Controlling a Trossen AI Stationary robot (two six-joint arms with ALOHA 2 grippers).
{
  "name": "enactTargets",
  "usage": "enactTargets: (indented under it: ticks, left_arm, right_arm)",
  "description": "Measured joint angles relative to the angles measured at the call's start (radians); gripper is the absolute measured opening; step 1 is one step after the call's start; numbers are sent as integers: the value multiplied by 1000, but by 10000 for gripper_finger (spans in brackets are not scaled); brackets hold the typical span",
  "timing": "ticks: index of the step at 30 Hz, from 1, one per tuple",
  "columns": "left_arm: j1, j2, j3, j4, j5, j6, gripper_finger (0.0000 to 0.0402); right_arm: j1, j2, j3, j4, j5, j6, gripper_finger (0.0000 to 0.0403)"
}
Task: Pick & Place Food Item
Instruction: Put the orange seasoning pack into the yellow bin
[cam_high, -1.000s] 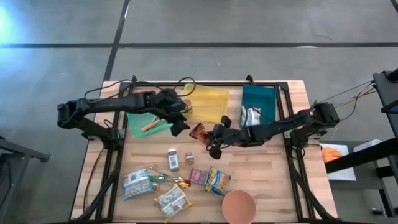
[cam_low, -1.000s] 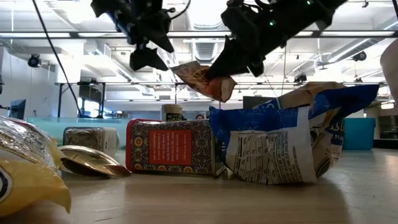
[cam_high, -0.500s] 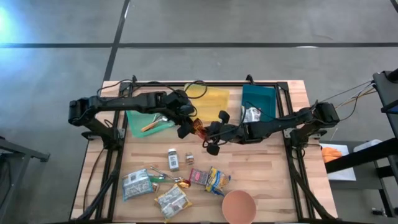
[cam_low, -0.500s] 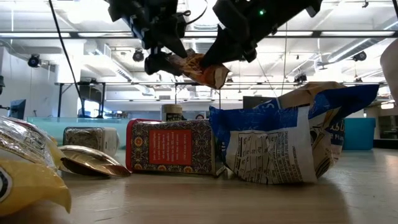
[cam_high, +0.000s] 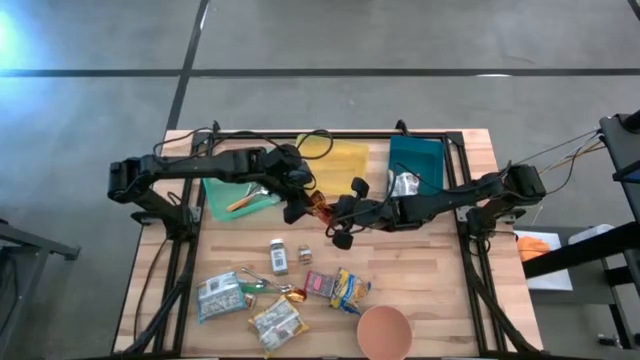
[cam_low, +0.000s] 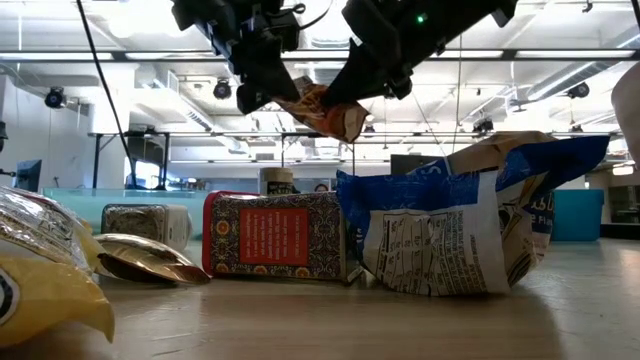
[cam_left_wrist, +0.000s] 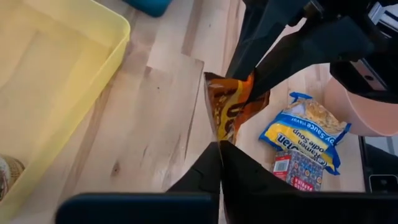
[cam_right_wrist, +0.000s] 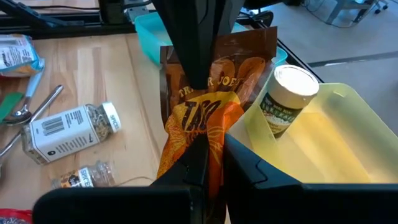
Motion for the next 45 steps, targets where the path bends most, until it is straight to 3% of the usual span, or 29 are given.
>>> enactTargets:
  ticks: [7, 11, 18, 24, 36, 45]
  left_arm:
    - [0, -2, 0, 1, -1, 3, 2]
    - [0, -3, 0, -1, -20, 3, 1]
    - [0, -7, 0, -28, -153, -5, 1]
    - [0, -10, 25, -50, -223, -3, 0]
    - [18, 4, 179, -146, -424, 132, 0]
    - [135, 125, 355, -315, -454, 209, 0]
  right_arm:
    - [0, 3, 0, 3, 1, 48, 39]
    - [0, 3, -1, 11, 1, 45, 91]
    - [0, 1, -1, 47, 0, 23, 201]
    - [-3, -3, -1, 41, 31, 29, 259]
    - [13, -8, -1, -178, 58, 281, 274]
    - [91, -25, -2, -276, 122, 374, 274]
